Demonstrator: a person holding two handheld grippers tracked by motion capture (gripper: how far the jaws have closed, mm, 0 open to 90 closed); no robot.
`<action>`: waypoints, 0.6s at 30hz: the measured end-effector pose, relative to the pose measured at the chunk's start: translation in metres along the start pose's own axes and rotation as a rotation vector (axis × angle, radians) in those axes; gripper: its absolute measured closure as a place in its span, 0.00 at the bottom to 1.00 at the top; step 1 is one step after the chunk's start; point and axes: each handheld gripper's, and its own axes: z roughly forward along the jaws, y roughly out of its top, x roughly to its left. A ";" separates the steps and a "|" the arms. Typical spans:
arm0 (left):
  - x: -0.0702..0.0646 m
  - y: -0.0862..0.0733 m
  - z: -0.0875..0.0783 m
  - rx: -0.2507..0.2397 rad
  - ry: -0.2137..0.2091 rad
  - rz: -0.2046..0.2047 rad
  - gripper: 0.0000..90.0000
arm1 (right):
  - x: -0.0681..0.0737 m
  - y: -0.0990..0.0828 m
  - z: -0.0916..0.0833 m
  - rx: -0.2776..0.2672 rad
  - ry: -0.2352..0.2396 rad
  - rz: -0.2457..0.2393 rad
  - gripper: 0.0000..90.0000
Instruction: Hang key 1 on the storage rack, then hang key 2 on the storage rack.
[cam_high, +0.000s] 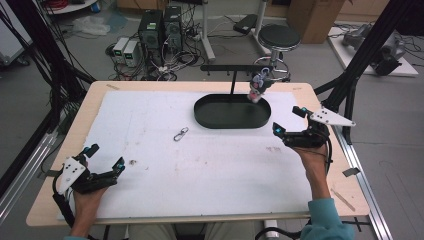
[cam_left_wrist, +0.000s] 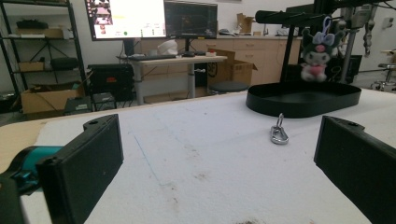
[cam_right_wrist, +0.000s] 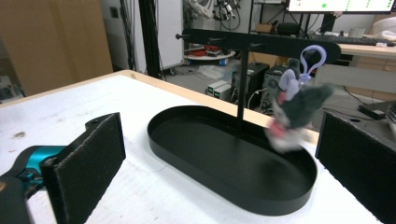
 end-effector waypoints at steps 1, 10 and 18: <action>0.000 0.000 0.000 -0.001 0.000 -0.001 0.02 | 0.001 -0.004 -0.001 -0.003 0.003 0.009 0.01; 0.000 0.000 0.000 0.001 0.000 -0.001 0.02 | 0.005 -0.035 -0.004 -0.028 0.013 0.034 0.01; 0.000 0.000 0.000 0.001 -0.001 -0.001 0.02 | 0.011 -0.038 -0.001 -0.011 0.023 0.014 0.01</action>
